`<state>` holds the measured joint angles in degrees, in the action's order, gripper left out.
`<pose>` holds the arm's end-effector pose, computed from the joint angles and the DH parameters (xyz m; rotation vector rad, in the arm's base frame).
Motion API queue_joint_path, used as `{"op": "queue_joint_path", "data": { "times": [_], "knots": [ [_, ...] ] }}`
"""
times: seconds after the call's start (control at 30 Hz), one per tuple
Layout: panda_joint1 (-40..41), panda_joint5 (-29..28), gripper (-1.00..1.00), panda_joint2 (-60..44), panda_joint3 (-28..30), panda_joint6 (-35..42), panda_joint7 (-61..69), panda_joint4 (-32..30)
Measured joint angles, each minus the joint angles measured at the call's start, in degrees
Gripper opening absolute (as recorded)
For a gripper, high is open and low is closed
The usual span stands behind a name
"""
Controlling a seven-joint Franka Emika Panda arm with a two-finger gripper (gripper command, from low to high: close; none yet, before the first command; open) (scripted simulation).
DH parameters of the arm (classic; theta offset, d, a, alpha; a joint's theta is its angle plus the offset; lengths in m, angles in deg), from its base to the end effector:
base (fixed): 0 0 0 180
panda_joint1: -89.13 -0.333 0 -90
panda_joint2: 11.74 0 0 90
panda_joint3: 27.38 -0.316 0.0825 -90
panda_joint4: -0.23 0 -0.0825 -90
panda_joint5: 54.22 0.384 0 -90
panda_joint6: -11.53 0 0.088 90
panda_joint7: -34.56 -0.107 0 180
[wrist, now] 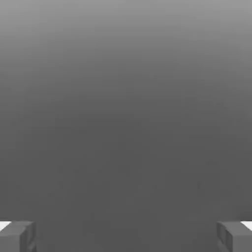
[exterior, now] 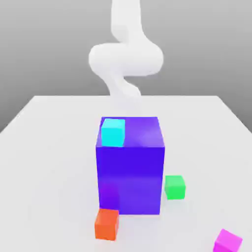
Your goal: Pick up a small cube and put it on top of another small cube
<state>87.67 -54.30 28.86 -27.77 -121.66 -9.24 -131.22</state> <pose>0.3791 0.0132 0.6836 -2.5197 0.9651 -0.9665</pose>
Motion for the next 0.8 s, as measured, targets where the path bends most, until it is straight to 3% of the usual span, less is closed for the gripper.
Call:
{"op": "queue_joint_path", "data": {
  "times": [0.8],
  "knots": [
    [-12.0,-3.3,0.00,-50.3,-6.3,-13.5,17.7,3.2]
  ]
}}
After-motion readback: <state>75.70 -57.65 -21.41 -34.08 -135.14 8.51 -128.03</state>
